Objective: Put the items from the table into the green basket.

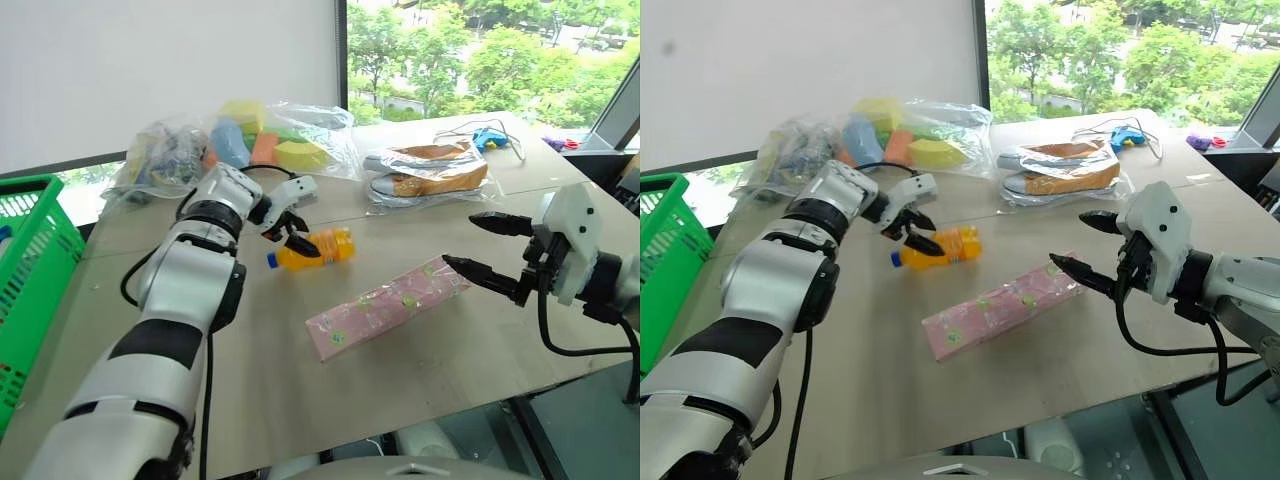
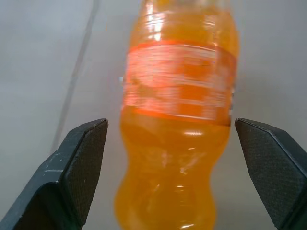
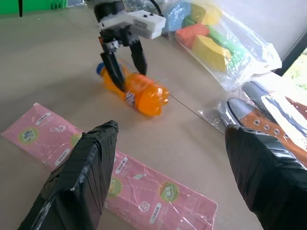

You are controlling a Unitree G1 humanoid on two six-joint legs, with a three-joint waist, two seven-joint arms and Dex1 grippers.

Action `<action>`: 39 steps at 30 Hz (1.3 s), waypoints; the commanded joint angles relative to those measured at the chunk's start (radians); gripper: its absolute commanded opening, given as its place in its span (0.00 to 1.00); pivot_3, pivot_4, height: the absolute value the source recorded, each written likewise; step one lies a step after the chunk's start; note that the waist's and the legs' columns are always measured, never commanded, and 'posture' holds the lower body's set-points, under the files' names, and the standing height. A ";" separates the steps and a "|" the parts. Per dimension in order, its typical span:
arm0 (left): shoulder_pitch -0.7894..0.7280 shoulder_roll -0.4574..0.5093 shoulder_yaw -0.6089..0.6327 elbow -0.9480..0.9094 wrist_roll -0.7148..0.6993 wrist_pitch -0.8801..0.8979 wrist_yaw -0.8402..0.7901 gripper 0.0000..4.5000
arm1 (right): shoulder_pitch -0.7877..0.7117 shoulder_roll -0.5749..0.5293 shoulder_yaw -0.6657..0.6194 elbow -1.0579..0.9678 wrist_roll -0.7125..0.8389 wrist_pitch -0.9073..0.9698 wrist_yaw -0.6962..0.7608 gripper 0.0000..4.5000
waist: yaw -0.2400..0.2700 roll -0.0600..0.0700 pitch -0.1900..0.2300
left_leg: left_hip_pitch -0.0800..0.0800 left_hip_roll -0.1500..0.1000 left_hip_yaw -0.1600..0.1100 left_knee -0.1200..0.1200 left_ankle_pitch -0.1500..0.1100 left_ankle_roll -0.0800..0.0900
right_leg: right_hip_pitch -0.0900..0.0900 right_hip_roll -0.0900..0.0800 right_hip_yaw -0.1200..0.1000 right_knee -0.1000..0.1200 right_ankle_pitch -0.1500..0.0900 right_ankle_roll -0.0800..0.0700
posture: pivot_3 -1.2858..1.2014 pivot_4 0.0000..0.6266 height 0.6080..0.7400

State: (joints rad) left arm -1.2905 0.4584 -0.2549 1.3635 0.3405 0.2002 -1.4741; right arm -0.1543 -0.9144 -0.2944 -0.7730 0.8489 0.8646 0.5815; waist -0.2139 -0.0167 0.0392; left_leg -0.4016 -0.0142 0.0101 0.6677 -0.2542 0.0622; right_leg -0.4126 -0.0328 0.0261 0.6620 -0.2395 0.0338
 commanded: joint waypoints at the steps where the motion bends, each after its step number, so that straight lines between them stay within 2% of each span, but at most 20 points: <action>1: 0.000 0.034 0.006 -0.082 -0.014 -0.063 0.014 0.97 | -0.009 0.002 -0.033 -0.018 0.009 -0.020 -0.009 0.85 | -0.004 0.000 0.000 | 0.000 0.000 0.000 0.000 0.000 0.000 | 0.000 0.000 0.000 0.000 0.000 0.000 | 0.40 0.04 1.00; 4: 0.052 0.040 -0.018 -0.157 -0.003 -0.073 0.029 0.97 | -0.024 0.009 -0.007 -0.007 0.005 -0.031 -0.004 0.85 | 0.001 0.000 0.000 | 0.001 0.000 0.000 0.000 0.000 0.000 | 0.001 -0.001 0.000 0.000 0.000 0.000 | 0.40 0.04 1.00; 6: 0.142 0.032 -0.040 -0.296 -0.023 -0.026 -0.052 0.97 | -0.031 0.007 0.000 0.000 -0.001 -0.036 0.002 0.85 | 0.005 0.002 -0.001 | 0.001 0.000 0.000 0.000 0.000 0.000 | 0.001 -0.001 0.000 0.000 0.000 0.001 | 0.40 0.04 1.00; 11: 0.371 0.059 -0.062 -0.750 -0.176 0.304 -0.140 0.97 | -0.030 0.006 -0.009 -0.006 0.011 -0.030 -0.001 0.85 | 0.007 0.004 -0.002 | 0.002 0.000 -0.001 0.000 0.000 0.000 | 0.003 -0.002 0.000 0.000 0.000 0.001 | 0.39 0.06 1.00; 14: 0.452 0.091 -0.051 -0.892 -0.217 0.446 -0.139 0.97 | 0.004 0.004 -0.028 -0.029 0.021 -0.026 -0.003 0.85 | 0.007 0.002 0.002 | 0.001 0.000 -0.002 0.001 0.000 0.000 | 0.002 -0.002 -0.001 0.000 0.000 0.000 | 0.39 0.05 1.00; 16: 0.508 0.131 -0.075 -0.949 -0.208 0.446 -0.125 0.97 | 0.027 -0.003 -0.036 -0.041 0.020 -0.027 -0.001 0.85 | 0.007 0.003 0.001 | 0.001 0.000 -0.002 0.001 0.000 0.000 | 0.002 -0.002 -0.001 0.000 0.000 0.001 | 0.39 0.05 1.00; 29: 0.509 0.096 -0.147 -0.874 -0.133 0.246 0.186 0.97 | 0.087 -0.081 -0.067 -0.046 0.011 -0.027 0.050 0.85 | 0.012 0.007 -0.001 | 0.005 0.000 -0.002 0.001 0.000 0.000 | 0.006 -0.003 -0.001 -0.001 0.000 0.001 | 0.38 0.05 1.00; 39: 0.500 0.065 -0.134 -0.850 -0.159 0.240 0.220 0.97 | 0.085 -0.145 -0.121 0.020 0.047 -0.017 0.137 0.85 | 0.016 0.008 -0.001 | 0.007 0.000 -0.001 0.001 0.000 0.000 | 0.009 -0.005 -0.005 -0.002 -0.001 0.001 | 0.38 0.07 1.00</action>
State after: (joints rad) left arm -0.7746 0.5333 -0.3941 0.4977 0.1821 0.4400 -1.2888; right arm -0.0438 -1.0442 -0.3721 -0.7605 0.8836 0.8593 0.7031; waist -0.1982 -0.0087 0.0381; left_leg -0.3948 -0.0139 0.0089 0.6689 -0.2540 0.0622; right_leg -0.4034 -0.0377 0.0214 0.6595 -0.2399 0.0346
